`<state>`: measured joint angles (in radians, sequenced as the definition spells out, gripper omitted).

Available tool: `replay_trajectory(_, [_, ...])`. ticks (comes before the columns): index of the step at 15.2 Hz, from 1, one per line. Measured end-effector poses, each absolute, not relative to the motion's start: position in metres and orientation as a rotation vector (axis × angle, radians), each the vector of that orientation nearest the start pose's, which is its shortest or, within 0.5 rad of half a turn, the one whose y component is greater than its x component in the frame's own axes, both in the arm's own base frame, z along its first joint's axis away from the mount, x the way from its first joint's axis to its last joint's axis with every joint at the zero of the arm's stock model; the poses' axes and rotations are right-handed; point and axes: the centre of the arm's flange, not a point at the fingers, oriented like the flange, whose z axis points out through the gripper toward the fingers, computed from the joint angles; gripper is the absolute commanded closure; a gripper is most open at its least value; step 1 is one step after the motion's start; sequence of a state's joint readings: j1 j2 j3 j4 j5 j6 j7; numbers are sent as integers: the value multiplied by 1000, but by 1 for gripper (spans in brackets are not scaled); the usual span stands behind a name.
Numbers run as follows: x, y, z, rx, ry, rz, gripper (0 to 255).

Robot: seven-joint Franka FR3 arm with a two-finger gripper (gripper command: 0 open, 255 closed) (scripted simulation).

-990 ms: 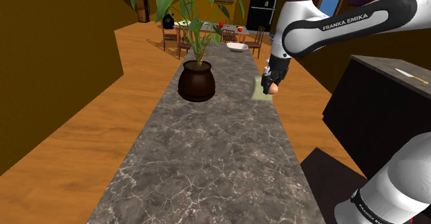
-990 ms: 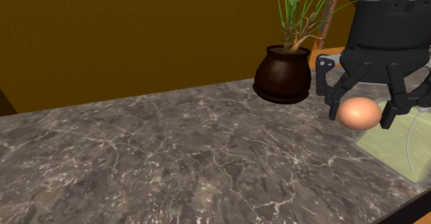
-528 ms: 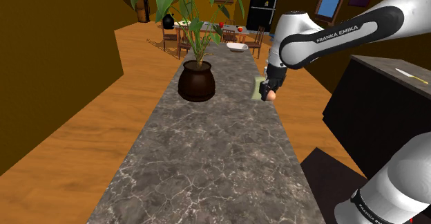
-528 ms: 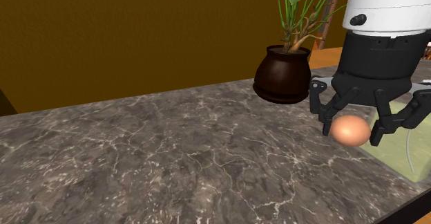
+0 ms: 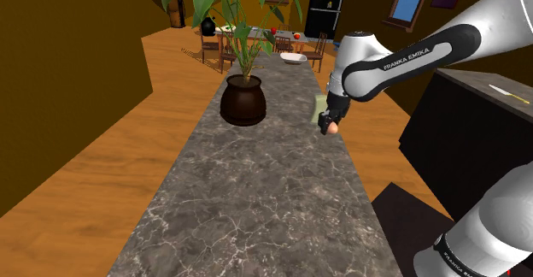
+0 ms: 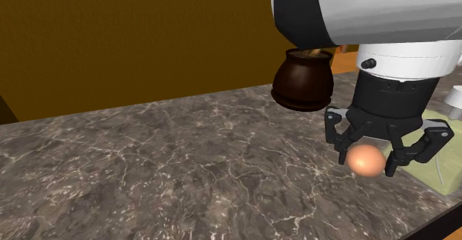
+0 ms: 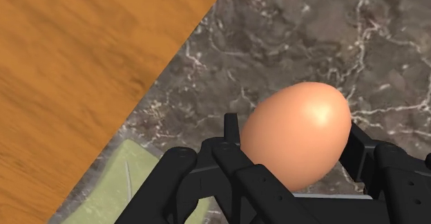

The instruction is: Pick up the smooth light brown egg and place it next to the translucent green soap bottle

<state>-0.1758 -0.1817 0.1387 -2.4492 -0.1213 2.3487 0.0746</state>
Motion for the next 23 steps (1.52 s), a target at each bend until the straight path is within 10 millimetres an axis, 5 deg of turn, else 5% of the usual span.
replay_trajectory(7, [467,-19,338,-3252,51,-131,255])
replay_trajectory(14, [468,-19,332,-3252,51,-132,255])
replay_trajectory(15, [468,-19,332,-3252,51,-132,0])
replay_trajectory(21, [468,-19,332,-3252,51,-132,0])
replay_trajectory(23, [467,-16,348,-3252,51,-134,0])
